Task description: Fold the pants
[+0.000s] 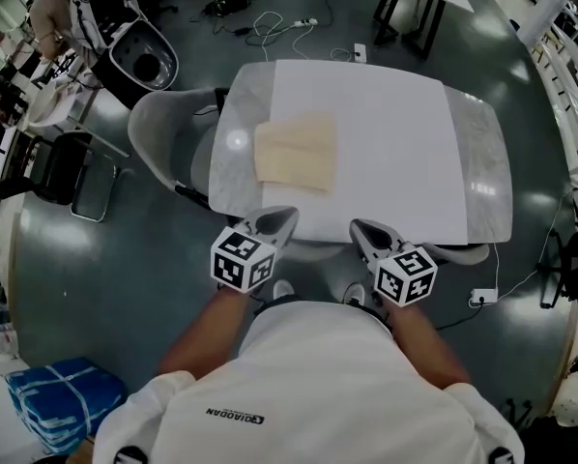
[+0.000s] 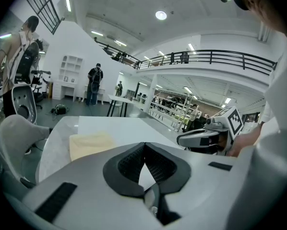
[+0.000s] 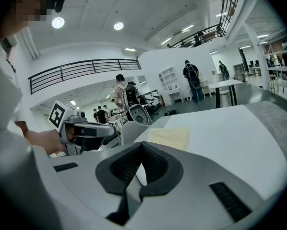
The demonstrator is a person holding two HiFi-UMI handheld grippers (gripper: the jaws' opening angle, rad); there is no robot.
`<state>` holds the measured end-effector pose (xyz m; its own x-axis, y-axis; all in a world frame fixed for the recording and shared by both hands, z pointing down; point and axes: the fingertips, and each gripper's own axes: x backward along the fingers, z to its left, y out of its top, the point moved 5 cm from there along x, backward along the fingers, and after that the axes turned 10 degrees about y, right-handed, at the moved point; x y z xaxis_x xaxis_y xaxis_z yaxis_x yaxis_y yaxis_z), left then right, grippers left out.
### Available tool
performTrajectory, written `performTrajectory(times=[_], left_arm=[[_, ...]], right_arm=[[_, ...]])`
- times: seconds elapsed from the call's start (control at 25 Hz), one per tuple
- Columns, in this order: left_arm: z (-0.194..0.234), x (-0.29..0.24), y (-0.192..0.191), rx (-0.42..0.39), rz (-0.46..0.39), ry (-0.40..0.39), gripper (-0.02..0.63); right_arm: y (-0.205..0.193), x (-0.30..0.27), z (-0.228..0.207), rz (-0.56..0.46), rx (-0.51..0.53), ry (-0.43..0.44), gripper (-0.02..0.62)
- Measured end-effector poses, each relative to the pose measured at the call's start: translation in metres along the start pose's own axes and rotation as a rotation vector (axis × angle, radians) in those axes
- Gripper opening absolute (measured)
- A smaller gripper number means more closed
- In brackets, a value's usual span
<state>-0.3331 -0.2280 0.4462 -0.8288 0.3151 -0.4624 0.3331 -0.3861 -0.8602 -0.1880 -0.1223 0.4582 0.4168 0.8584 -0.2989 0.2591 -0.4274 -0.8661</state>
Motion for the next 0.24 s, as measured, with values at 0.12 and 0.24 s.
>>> performTrajectory(times=[0.12, 0.24], left_arm=[[0.0029, -0.0010, -0.0011, 0.001, -0.001, -0.001, 0.026], [0.0070, -0.0020, -0.0014, 0.000, -0.003, -0.001, 0.026]], right_arm=[[-0.0012, -0.0036, -0.0006, 0.002, 0.003, 0.000, 0.020], [-0.0012, -0.0069, -0.0015, 0.003, 0.002, -0.002, 0.021]])
